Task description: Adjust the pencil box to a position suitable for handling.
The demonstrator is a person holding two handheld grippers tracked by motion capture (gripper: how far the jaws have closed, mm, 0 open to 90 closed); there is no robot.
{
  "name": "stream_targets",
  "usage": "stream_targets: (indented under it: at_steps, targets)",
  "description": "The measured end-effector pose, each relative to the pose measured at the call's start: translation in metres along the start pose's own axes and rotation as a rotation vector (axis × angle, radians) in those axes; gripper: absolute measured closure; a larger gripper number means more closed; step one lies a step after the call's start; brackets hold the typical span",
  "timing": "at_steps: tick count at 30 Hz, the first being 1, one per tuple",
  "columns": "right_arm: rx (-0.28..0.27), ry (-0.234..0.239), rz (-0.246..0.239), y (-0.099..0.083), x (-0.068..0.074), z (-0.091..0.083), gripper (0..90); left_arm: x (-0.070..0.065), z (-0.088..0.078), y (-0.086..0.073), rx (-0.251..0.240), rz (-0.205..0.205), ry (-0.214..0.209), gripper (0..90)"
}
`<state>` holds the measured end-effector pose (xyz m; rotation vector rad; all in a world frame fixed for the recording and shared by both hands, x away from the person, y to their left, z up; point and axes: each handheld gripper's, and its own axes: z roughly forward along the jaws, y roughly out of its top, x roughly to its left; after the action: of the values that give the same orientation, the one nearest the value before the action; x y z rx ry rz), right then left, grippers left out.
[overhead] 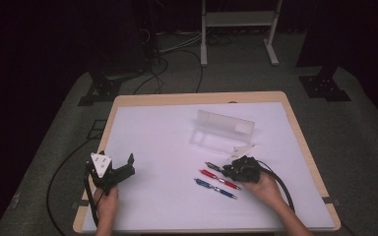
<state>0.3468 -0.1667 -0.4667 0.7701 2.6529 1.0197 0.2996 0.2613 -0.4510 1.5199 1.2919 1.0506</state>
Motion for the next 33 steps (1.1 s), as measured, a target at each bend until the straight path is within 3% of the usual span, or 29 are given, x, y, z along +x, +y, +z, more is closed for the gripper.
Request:
stream_targets:
  at_steps: [17, 22, 33]
  targets:
    - [-0.013, -0.003, -0.005, 0.004, -0.003, -0.005, 78.8, 0.0, 0.0, 0.0, 0.0, -0.001, -0.002, 0.3]
    - [-0.032, 0.0, 0.015, 0.007, -0.009, -0.011, 78.8, -0.001, 0.0, 0.0, 0.0, -0.004, -0.005, 0.4]
    - [-0.04, -0.031, -0.013, 0.033, -0.022, -0.023, 78.8, 0.001, -0.001, 0.0, 0.0, -0.004, -0.004, 0.4]
